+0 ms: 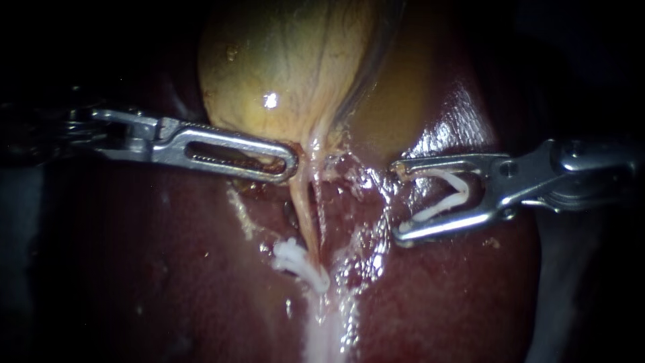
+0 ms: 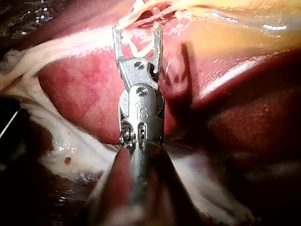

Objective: Clipping third clip left tube

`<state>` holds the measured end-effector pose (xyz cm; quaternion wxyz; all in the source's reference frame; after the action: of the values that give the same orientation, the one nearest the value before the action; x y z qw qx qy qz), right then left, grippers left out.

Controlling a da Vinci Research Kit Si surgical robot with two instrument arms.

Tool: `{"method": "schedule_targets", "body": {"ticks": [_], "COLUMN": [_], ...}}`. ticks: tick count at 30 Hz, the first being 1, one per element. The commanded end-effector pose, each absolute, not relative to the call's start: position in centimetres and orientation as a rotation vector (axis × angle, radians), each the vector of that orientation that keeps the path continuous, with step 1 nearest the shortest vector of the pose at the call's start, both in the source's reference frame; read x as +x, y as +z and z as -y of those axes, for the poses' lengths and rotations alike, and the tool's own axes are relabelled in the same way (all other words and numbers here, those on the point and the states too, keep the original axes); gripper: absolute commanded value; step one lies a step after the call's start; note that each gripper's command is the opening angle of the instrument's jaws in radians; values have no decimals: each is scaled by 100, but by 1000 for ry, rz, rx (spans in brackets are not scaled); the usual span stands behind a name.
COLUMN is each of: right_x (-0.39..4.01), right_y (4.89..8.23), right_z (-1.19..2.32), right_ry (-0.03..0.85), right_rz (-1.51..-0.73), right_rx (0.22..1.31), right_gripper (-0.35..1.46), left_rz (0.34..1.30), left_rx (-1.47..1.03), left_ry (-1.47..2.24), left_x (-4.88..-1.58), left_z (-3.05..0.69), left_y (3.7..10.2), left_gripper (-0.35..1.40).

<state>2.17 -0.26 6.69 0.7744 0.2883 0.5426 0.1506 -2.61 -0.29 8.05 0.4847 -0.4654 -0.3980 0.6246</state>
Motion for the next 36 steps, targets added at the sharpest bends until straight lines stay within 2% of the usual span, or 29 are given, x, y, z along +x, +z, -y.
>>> {"method": "schedule_targets", "body": {"ticks": [1, 14, 23, 36], "right_x": [217, 218, 222, 279], "right_y": [670, 669, 669, 681], "right_z": [26, 27, 30, 53], "right_ry": [326, 326, 325, 347], "right_rz": [-1175, -1175, -1175, -1170], "right_rx": [625, 624, 625, 631], "right_gripper": [49, 50, 50, 50], "left_rz": [969, 971, 971, 972], "left_rx": [-1133, -1137, -1163, -1163], "left_ry": [1521, 1483, 1479, 1479], "left_x": [-260, -237, -236, -235], "left_z": [30, 31, 37, 36], "left_y": [804, 748, 725, 728], "left_gripper": [-35, -35, -35, -35]}}
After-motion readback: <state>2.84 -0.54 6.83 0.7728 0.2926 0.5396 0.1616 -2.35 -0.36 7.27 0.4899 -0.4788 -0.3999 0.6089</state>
